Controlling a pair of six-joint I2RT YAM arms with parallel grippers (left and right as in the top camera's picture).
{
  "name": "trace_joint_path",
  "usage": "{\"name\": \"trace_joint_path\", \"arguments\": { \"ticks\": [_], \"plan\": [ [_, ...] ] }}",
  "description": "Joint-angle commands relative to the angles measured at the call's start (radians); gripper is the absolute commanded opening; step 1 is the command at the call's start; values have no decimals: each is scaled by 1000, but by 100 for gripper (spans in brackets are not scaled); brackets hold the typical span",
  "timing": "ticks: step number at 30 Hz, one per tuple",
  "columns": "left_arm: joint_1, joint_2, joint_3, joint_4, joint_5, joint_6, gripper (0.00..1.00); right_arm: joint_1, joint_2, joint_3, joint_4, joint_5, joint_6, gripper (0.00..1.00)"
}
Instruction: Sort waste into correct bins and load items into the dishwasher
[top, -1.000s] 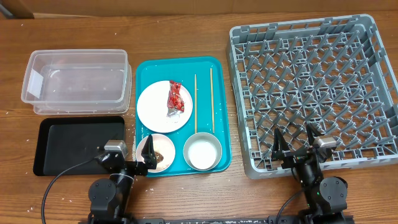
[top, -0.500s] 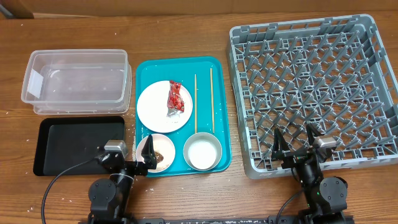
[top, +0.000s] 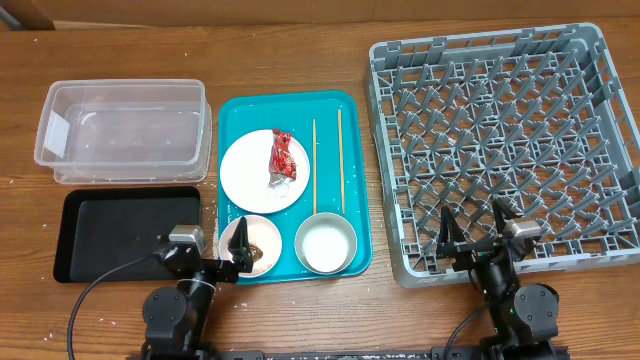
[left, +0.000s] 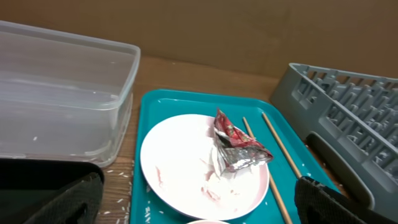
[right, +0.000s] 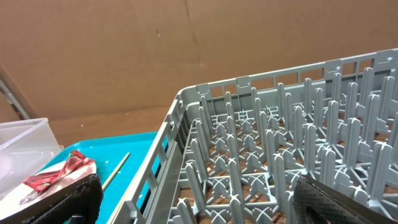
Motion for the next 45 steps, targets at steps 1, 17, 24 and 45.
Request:
{"name": "trace_joint_path", "arguments": {
  "ticks": [1, 17, 24, 45],
  "plan": [
    [5, -9, -3, 2, 63, 3, 100, -3, -11, -10, 8, -21, 3, 100],
    [5, 89, 255, 46, 185, -169, 100, -3, 93, 333, -256, -181, 56, 100],
    [5, 499, 677, -357, 297, -134, 100, -3, 470, 763, -638, -182, 56, 100],
    [-494, 1279, 992, -810, 76, -156, 77, -5, 991, 1019, -717, -439, 106, 100]
  ]
}}
